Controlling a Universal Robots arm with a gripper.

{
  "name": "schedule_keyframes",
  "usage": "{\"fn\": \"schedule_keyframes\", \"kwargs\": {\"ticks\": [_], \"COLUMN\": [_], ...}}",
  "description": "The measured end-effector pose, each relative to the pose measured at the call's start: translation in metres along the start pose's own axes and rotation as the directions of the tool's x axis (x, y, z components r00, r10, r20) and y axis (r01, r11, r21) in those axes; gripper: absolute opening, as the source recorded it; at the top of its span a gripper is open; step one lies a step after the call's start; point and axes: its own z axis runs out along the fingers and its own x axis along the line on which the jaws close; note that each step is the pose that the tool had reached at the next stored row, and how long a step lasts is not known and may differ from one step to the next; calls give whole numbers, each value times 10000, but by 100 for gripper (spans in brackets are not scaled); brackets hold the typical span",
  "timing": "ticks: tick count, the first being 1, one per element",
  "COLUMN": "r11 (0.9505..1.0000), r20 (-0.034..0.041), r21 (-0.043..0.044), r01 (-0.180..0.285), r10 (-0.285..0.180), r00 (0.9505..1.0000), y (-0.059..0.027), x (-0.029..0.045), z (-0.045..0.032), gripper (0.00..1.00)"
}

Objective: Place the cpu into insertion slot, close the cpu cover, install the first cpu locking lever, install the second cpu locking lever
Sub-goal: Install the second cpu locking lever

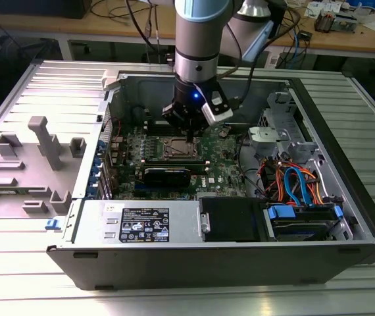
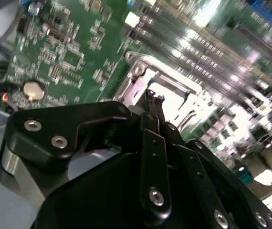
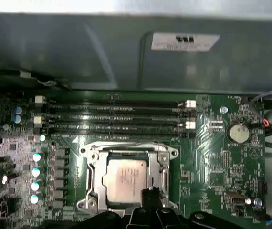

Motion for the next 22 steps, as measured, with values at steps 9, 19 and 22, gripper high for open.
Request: {"fn": "schedule_keyframes", "kwargs": {"ticks": [9,19,22], "r11": [10000,10000,10000], "r20": [0,0,0], "r21": [0,1,1], "r01": [0,0,0], "r10": [0,0,0], "r00": [10000,10000,10000], "y": [-224,-224,-224], "x": [55,61,62], "z": [-19,-19,-19], "gripper": [11,11,11]}}
